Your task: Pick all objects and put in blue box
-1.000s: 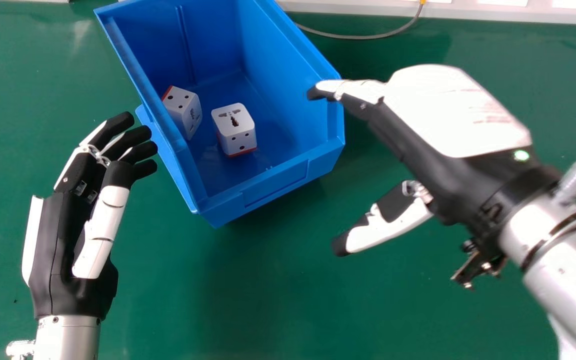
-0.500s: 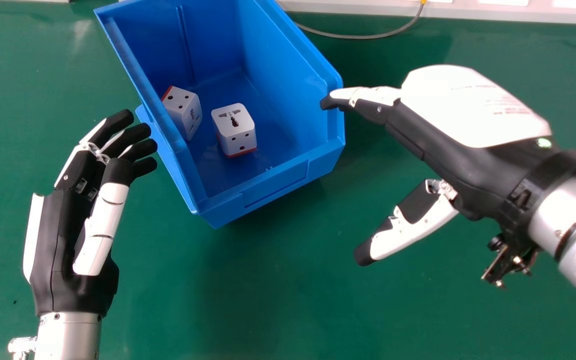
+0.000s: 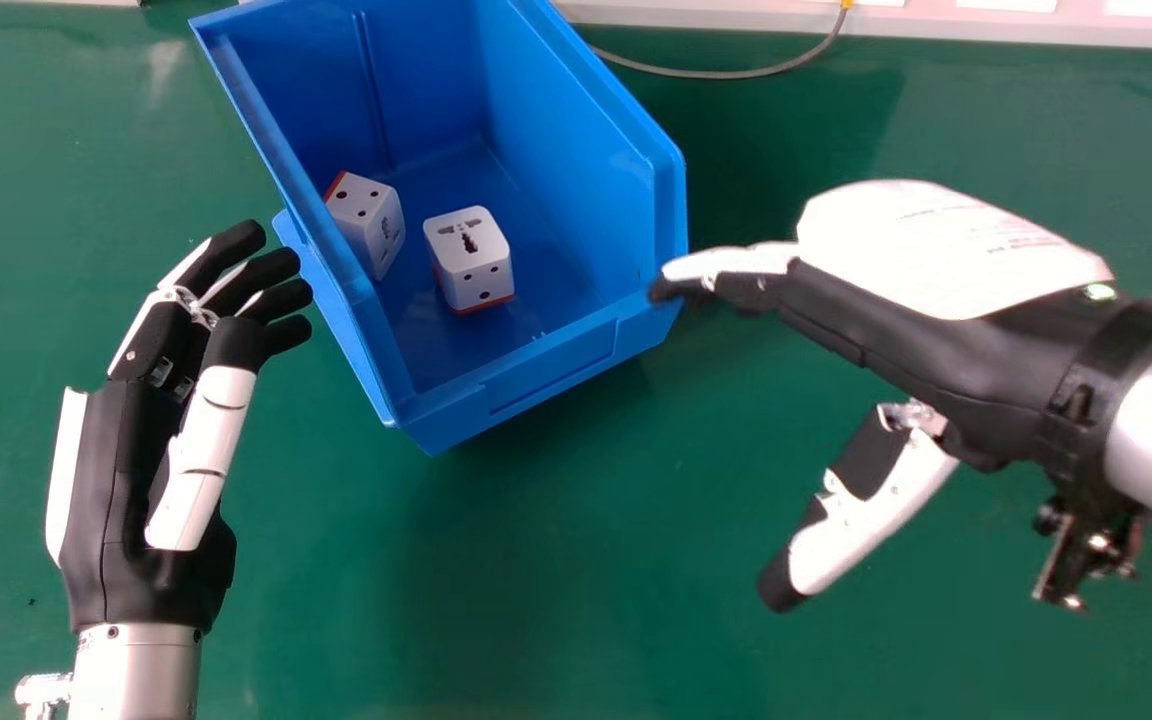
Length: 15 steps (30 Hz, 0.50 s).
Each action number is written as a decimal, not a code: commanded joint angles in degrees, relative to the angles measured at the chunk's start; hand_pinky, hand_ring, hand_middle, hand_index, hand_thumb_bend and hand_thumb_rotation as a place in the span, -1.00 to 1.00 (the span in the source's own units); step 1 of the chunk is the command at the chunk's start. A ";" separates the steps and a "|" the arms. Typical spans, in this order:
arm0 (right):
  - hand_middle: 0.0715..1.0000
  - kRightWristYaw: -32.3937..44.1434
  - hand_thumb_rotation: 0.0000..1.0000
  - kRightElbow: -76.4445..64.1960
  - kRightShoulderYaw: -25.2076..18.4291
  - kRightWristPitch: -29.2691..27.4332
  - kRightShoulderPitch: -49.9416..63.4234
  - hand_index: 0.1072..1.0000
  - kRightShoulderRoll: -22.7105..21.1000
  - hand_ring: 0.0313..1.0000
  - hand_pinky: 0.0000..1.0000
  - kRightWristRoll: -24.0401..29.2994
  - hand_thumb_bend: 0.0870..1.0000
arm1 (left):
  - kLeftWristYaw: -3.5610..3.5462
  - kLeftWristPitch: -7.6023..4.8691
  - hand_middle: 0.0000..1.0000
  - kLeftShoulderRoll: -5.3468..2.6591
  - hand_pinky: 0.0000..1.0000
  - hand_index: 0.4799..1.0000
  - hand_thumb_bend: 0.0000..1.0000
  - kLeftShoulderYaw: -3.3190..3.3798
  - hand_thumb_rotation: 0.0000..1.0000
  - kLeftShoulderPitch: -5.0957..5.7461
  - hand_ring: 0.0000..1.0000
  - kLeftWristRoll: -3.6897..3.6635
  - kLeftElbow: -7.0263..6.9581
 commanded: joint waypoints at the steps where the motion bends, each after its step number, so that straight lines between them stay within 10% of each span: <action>1: 0.72 1.20 -0.46 -2.47 0.00 1.81 -2.13 0.70 -1.43 0.65 0.47 0.37 0.72 | -0.18 -1.20 0.58 0.32 0.53 0.20 0.40 0.18 0.30 -0.47 0.54 0.15 -0.53; 15: 0.71 2.06 -0.41 -4.11 2.46 5.76 -4.34 0.71 -4.96 0.64 0.47 1.60 0.73 | -0.70 -1.95 0.58 0.69 0.53 0.21 0.39 0.53 0.30 -1.07 0.55 -0.33 0.80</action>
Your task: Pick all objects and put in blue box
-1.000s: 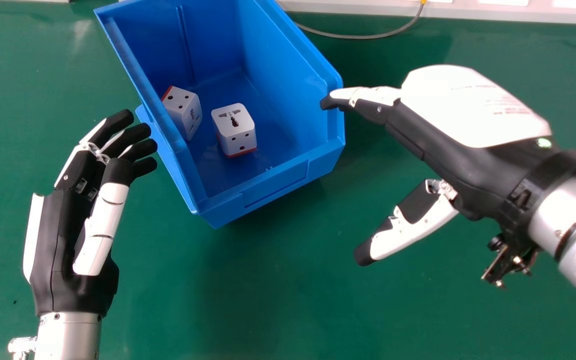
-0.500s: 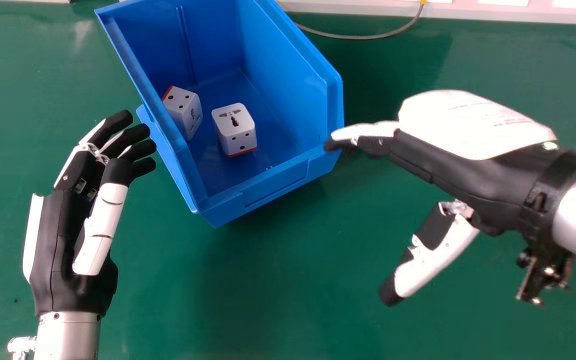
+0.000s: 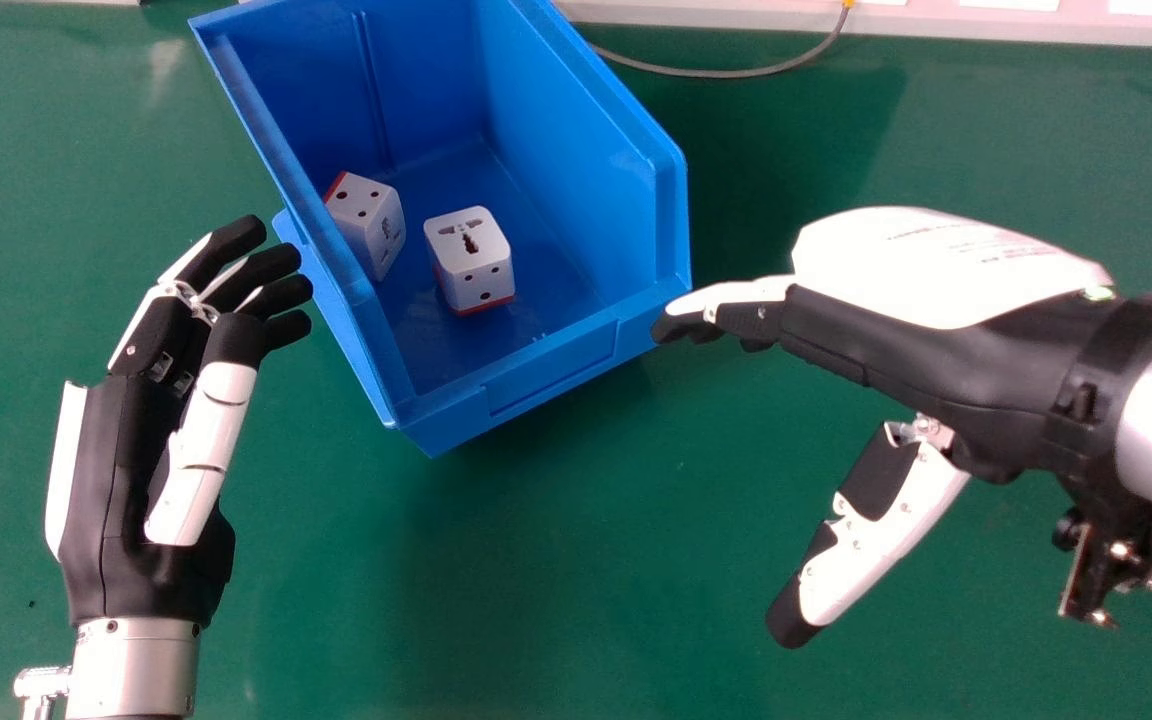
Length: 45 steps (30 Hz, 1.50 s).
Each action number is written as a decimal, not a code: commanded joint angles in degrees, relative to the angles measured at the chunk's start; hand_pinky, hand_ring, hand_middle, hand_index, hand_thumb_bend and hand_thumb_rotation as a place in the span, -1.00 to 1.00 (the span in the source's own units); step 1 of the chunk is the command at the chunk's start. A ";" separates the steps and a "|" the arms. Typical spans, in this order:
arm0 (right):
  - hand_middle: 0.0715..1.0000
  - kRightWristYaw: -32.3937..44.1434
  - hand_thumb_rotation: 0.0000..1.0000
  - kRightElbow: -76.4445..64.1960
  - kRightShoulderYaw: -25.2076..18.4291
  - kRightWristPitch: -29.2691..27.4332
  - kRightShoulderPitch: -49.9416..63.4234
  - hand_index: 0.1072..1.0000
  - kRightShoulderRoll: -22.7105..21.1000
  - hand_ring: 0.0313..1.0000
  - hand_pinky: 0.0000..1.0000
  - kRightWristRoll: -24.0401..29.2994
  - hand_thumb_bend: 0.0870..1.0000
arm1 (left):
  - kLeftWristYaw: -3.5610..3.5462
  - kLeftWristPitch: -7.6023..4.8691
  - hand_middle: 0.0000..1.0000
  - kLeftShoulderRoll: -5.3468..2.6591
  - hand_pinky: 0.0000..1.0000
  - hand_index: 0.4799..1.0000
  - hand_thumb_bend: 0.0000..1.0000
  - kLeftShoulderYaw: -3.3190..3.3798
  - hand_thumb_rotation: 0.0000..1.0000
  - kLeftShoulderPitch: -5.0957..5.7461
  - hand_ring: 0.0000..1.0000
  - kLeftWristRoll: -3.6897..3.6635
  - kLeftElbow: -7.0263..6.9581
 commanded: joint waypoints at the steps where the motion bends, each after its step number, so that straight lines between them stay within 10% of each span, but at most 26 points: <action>1: 0.71 -0.38 -0.41 -2.43 -0.08 0.11 -1.27 0.71 -0.94 0.64 0.47 0.60 0.73 | -0.23 -1.40 0.58 0.15 0.53 0.21 0.39 0.33 0.30 -0.36 0.55 -0.19 -0.33; 31: 0.67 -0.38 -0.43 -2.43 3.94 5.16 -4.01 0.71 -5.40 0.59 0.47 3.71 0.75 | 1.03 -0.26 0.55 0.18 0.51 0.18 0.38 -0.15 0.28 0.10 0.53 0.59 -2.57; 45: 0.66 -0.52 -0.44 -2.89 4.46 6.22 -4.36 0.72 -6.21 0.57 0.46 4.12 0.75 | -0.28 -1.14 0.56 0.25 0.53 0.19 0.36 0.38 0.27 -0.18 0.54 -0.74 -0.73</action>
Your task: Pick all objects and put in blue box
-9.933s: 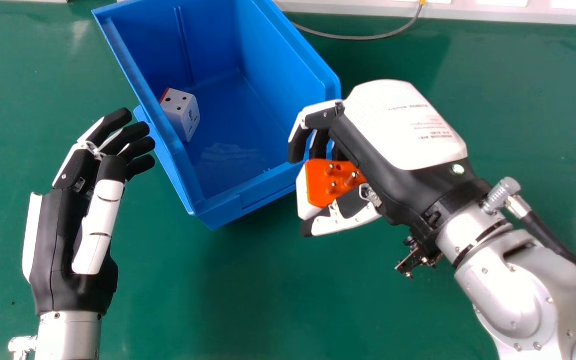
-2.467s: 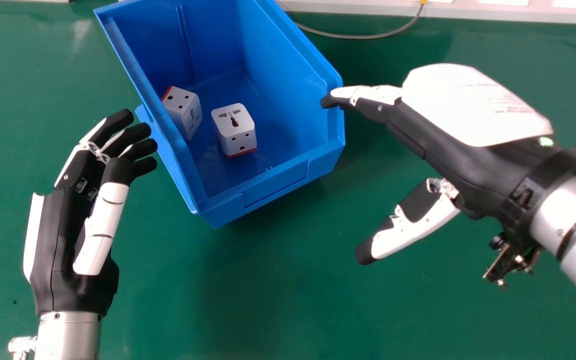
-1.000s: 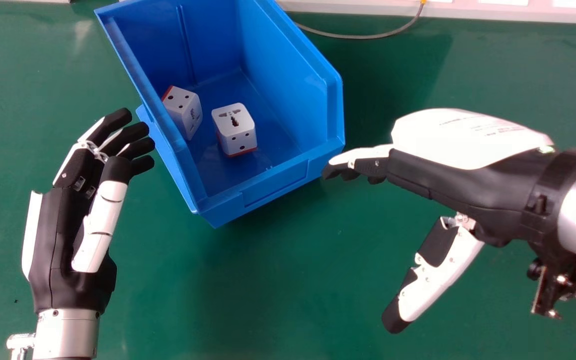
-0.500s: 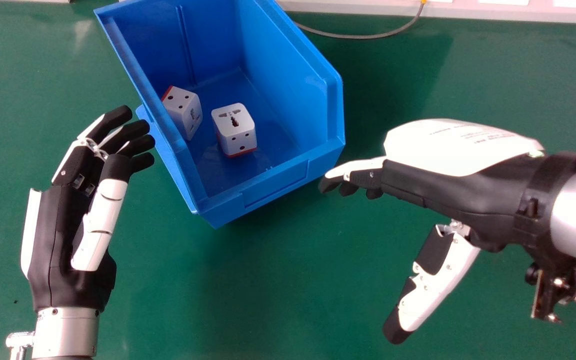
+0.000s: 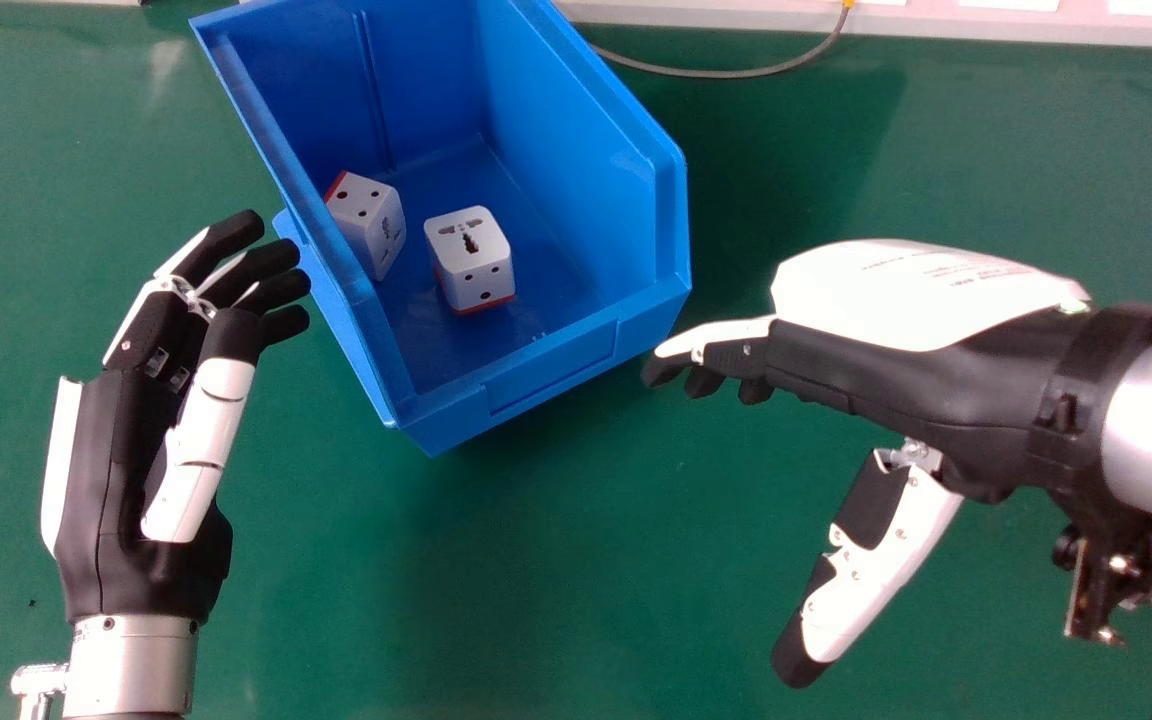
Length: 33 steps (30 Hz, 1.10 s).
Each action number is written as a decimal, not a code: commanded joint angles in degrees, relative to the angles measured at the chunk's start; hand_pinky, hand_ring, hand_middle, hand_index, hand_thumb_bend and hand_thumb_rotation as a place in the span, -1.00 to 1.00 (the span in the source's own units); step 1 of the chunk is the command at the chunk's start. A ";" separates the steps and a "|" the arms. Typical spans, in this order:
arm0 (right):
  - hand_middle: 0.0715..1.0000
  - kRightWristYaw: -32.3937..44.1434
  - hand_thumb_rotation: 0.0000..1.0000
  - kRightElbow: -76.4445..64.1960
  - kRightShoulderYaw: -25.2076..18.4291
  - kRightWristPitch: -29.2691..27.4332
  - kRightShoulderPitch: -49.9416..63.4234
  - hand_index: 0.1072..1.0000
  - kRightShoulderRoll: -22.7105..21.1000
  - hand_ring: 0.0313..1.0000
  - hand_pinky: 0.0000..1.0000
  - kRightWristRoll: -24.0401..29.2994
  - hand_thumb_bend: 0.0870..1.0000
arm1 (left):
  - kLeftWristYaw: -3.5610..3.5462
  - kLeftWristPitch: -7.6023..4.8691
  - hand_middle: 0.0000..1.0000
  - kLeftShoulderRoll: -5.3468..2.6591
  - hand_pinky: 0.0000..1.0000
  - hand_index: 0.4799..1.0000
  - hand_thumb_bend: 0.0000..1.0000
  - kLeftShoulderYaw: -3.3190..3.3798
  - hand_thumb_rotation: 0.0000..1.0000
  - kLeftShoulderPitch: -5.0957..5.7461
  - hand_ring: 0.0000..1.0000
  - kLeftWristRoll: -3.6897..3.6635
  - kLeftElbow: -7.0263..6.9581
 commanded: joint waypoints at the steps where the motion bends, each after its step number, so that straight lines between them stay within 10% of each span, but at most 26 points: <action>1: 0.66 -0.74 -0.44 -1.75 -0.20 0.05 -1.36 0.72 -1.07 0.57 0.46 0.27 0.75 | -0.30 -1.17 0.56 0.16 0.53 0.19 0.36 0.41 0.27 -0.15 0.54 -0.35 -0.28; 23: 0.66 -0.39 -0.44 -2.44 1.49 0.37 -1.66 0.72 -1.15 0.57 0.47 1.94 0.75 | 0.29 -1.09 0.56 -0.12 0.53 0.20 0.36 -0.15 0.27 0.18 0.54 0.58 -1.15; 33: 0.67 1.22 -0.44 -2.19 6.78 2.97 -5.55 0.73 -1.90 0.57 0.49 4.88 0.75 | 1.68 -0.92 0.56 -0.42 0.52 0.18 0.39 -0.57 0.28 0.16 0.54 2.03 -2.55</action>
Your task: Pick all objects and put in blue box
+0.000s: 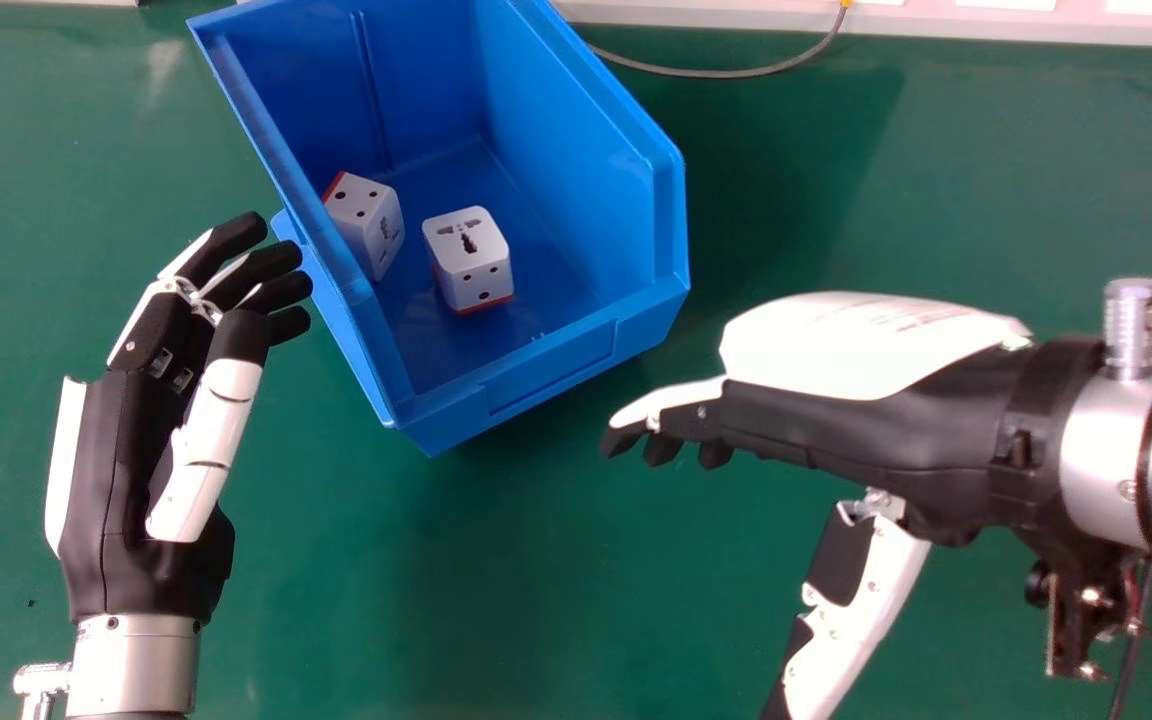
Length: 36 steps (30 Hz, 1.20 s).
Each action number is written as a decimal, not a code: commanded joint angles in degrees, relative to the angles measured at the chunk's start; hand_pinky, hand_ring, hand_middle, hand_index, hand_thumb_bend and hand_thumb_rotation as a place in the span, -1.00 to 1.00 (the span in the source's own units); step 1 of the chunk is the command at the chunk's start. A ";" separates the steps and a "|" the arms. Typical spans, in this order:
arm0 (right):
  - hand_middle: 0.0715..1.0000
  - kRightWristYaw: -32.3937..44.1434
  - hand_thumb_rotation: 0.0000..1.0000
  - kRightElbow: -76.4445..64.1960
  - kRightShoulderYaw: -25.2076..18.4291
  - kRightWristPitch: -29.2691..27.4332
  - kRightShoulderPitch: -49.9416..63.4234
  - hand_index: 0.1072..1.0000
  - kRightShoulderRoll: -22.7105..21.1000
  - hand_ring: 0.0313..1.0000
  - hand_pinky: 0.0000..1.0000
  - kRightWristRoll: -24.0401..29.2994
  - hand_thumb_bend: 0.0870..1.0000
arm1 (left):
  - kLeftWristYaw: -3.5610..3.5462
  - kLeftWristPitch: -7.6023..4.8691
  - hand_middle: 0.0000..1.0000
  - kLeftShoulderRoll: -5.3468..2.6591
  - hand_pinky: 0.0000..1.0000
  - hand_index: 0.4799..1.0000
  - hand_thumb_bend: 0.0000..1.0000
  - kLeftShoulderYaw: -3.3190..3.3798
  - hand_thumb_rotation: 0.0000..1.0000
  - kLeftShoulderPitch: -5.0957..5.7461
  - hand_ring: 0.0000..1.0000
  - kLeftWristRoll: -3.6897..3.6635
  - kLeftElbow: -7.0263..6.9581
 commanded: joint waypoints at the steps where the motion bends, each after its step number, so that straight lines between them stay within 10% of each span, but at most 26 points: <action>1: 0.67 0.29 -0.44 -1.67 1.37 1.24 -2.53 0.73 -0.50 0.57 0.49 -0.11 0.75 | 0.51 -0.72 0.56 -0.32 0.52 0.18 0.39 -0.19 0.28 0.09 0.54 0.56 -1.84; 7: 0.68 -0.10 -0.44 -0.87 6.47 1.20 -4.40 0.73 0.60 0.58 0.51 0.25 0.75 | 0.00 -0.08 0.55 -0.22 0.51 0.18 0.40 -0.26 0.29 -0.23 0.54 -1.02 -1.29; 36: 0.70 -4.99 -0.67 -0.59 7.34 -2.82 -3.31 0.74 1.94 0.56 0.58 3.39 0.75 | -0.69 0.83 0.55 -0.05 0.50 0.16 0.41 -0.20 0.27 0.14 0.53 -1.58 -2.31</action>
